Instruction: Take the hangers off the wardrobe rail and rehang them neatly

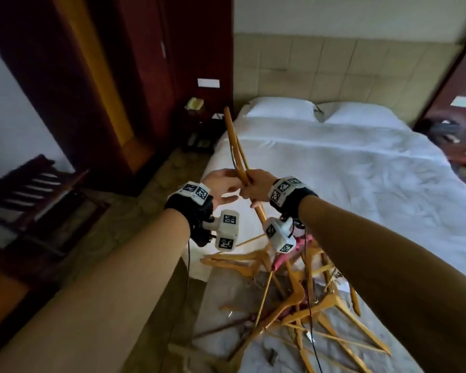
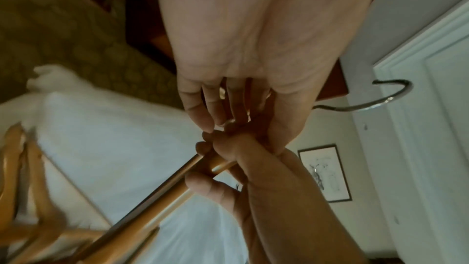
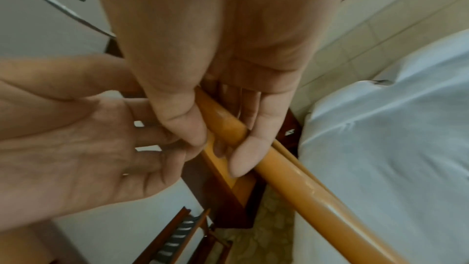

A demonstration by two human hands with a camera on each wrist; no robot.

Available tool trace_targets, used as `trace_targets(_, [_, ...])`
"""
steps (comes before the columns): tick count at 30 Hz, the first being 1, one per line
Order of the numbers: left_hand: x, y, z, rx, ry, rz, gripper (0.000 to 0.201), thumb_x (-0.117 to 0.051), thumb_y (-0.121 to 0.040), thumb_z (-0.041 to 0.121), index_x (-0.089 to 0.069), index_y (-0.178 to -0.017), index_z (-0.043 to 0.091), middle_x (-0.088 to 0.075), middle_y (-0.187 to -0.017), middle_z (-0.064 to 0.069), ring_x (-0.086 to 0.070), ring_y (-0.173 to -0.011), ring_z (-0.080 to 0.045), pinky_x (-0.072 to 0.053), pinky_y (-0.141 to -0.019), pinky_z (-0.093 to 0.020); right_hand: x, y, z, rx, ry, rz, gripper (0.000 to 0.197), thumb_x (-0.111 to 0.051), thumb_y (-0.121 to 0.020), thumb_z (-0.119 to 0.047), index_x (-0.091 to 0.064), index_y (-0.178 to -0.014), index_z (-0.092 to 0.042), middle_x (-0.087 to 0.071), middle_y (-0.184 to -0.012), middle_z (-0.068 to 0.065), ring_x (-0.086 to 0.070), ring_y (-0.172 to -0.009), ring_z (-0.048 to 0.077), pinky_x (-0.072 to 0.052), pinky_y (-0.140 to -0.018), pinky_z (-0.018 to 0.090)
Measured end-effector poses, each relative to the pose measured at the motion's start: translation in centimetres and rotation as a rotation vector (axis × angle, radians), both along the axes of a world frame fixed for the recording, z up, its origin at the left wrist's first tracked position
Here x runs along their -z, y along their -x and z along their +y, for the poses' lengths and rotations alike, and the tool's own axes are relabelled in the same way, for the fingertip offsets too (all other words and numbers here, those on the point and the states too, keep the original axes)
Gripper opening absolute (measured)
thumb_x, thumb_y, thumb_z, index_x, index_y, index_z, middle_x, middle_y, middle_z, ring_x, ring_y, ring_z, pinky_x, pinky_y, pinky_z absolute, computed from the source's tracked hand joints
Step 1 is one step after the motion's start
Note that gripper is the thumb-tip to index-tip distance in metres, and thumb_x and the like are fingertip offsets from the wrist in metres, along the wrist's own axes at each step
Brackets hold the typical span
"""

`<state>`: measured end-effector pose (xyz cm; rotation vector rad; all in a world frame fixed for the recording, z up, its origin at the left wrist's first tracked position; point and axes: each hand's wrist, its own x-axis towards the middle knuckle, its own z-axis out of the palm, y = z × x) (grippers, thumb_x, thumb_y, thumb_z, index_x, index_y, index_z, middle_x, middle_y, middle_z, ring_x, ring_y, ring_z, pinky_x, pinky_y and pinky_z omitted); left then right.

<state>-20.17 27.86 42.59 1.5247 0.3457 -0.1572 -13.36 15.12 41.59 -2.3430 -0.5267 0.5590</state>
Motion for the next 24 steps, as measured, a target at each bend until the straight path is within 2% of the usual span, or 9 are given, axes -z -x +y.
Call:
trace_targets(3, [-3.2,3.9,5.7,-0.08,-0.049,-0.053,0.021,-0.071,-0.083,0.006,-0.065,-0.101,0.017,-0.067,-0.099,-0.012,-0.063,-0.096,-0.024,-0.055,-0.084,-0.035,-3.7,2.9,6.7,-0.13,-0.01,-0.013,0.019,-0.063,-0.085,-0.012,-0.063,-0.103,-0.005,-0.071,-0.09,0.012,-0.073,-0.068,0.024,-0.061,-0.063,0.033])
trace_targets(6, [-6.2,7.6,10.7,-0.214,-0.074,-0.116,0.013,-0.071,-0.085,0.007,-0.063,-0.092,0.015,-0.067,-0.082,-0.007,-0.067,-0.064,-0.013,-0.054,-0.051,-0.021,-7.0,5.7,13.3,-0.25,0.008,-0.026,0.021,-0.065,-0.087,-0.016,-0.067,-0.101,-0.001,-0.074,-0.084,0.011,-0.073,-0.068,0.023,-0.062,-0.073,0.04])
trace_targets(8, [-8.1,9.8,13.8,-0.314,-0.113,-0.149,0.013,-0.072,-0.084,0.012,-0.064,-0.094,0.015,-0.066,-0.078,-0.004,-0.064,-0.057,-0.009,-0.048,-0.043,-0.015,-9.1,7.5,17.0,-0.324,0.016,-0.078,0.017,-0.064,-0.089,-0.02,-0.068,-0.093,-0.004,-0.074,-0.072,0.004,-0.072,-0.061,0.017,-0.061,-0.066,0.036])
trace_targets(10, [-9.6,11.8,16.8,-0.407,-0.145,-0.173,0.013,-0.075,-0.082,0.022,-0.067,-0.091,0.018,-0.068,-0.081,-0.001,-0.064,-0.07,-0.011,-0.051,-0.05,-0.019,-11.1,9.3,20.0,-0.365,-0.065,-0.077,0.011,-0.063,-0.09,-0.019,-0.067,-0.087,-0.009,-0.072,-0.066,0.002,-0.07,-0.056,0.016,-0.055,-0.053,0.027])
trace_targets(14, [-11.8,15.4,22.5,-0.592,-0.12,-0.209,0.02,-0.077,-0.08,0.032,-0.07,-0.092,0.018,-0.074,-0.098,-0.003,-0.067,-0.096,-0.015,-0.048,-0.071,-0.026,-14.3,12.2,25.7,-0.514,-0.103,-0.187,0.011,-0.061,-0.089,-0.02,-0.067,-0.093,-0.012,-0.07,-0.076,0.004,-0.069,-0.056,0.011,-0.05,-0.048,0.018])
trace_targets(16, [-12.8,16.9,24.9,-0.67,-0.1,-0.236,0.018,-0.075,-0.081,0.031,-0.07,-0.09,0.016,-0.074,-0.095,-0.003,-0.067,-0.096,-0.016,-0.05,-0.075,-0.027,-15.6,13.3,28.7,-0.61,-0.084,-0.275,0.008,-0.064,-0.087,-0.021,-0.063,-0.081,-0.017,-0.066,-0.069,-0.001,-0.064,-0.051,0.007,-0.047,-0.046,0.017])
trace_targets(18, [-13.7,18.1,27.3,-0.772,-0.1,-0.258,0.02,-0.074,-0.083,0.03,-0.068,-0.089,0.013,-0.071,-0.09,-0.004,-0.066,-0.088,-0.016,-0.052,-0.075,-0.027,-16.5,14.0,31.6,-0.685,-0.068,-0.345,0.012,-0.068,-0.084,-0.023,-0.059,-0.076,-0.021,-0.065,-0.071,0.0,-0.064,-0.056,0.011,-0.046,-0.046,0.018])
trace_targets(21, [-15.1,19.6,31.0,-0.925,-0.095,-0.281,0.028,-0.073,-0.084,0.031,-0.066,-0.096,0.008,-0.07,-0.092,-0.008,-0.066,-0.087,-0.018,-0.054,-0.068,-0.027,-17.3,14.7,36.0,-0.776,-0.033,-0.429,0.012,-0.071,-0.079,-0.026,-0.061,-0.08,-0.02,-0.065,-0.08,0.002,-0.064,-0.071,0.02,-0.049,-0.055,0.026])
trace_targets(24, [-16.6,20.8,34.6,-1.054,-0.07,-0.34,0.021,-0.072,-0.085,0.031,-0.063,-0.085,0.011,-0.069,-0.089,-0.007,-0.066,-0.089,-0.021,-0.052,-0.065,-0.028,-17.9,14.6,40.1,-0.841,-0.001,-0.492,0.015,-0.07,-0.078,-0.025,-0.065,-0.088,-0.014,-0.07,-0.088,0.005,-0.067,-0.083,0.024,-0.056,-0.076,0.036])
